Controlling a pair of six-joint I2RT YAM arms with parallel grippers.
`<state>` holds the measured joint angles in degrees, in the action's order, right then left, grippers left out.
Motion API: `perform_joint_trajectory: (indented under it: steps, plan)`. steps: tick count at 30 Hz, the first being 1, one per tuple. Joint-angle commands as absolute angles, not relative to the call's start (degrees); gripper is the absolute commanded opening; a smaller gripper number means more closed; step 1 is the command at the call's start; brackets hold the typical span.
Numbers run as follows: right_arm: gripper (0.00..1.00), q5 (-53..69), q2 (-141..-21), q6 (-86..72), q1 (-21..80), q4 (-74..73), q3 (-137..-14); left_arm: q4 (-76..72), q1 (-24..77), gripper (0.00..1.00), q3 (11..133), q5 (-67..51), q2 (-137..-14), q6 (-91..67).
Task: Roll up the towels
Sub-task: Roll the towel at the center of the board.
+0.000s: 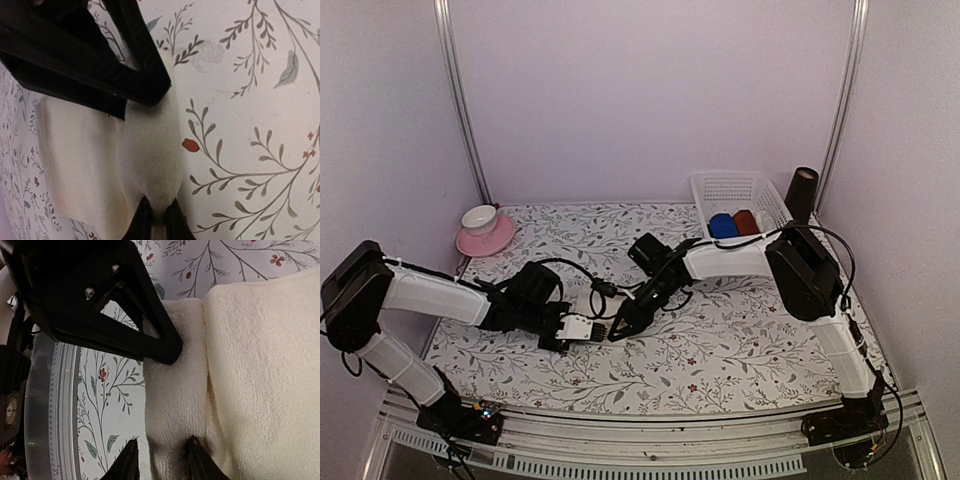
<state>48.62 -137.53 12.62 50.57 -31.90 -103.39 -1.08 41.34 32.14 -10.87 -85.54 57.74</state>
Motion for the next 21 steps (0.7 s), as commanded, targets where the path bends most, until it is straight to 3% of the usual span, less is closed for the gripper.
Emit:
perform_joint_trajectory:
  steps: [1, 6, 12, 21]
  plan:
    - [0.39, 40.36, -131.45, 16.19, 50.83, -32.57, -98.93, 14.99, 39.91, 0.00, 37.34, -18.69, -87.89, 55.94]
    - [0.50, 34.39, -123.11, 17.87, 50.80, -27.36, -92.86, 21.83, 37.09, 0.00, 40.72, -23.01, -90.53, 54.37]
    - [0.59, 27.30, -110.98, 20.54, 51.92, -13.12, -77.36, 28.59, 33.79, 0.00, 46.06, -28.55, -94.84, 53.35]
    - [0.64, 19.91, -104.80, 29.93, 59.04, 5.58, -62.44, 37.29, 29.83, 0.01, 54.37, -33.42, -103.25, 52.19]
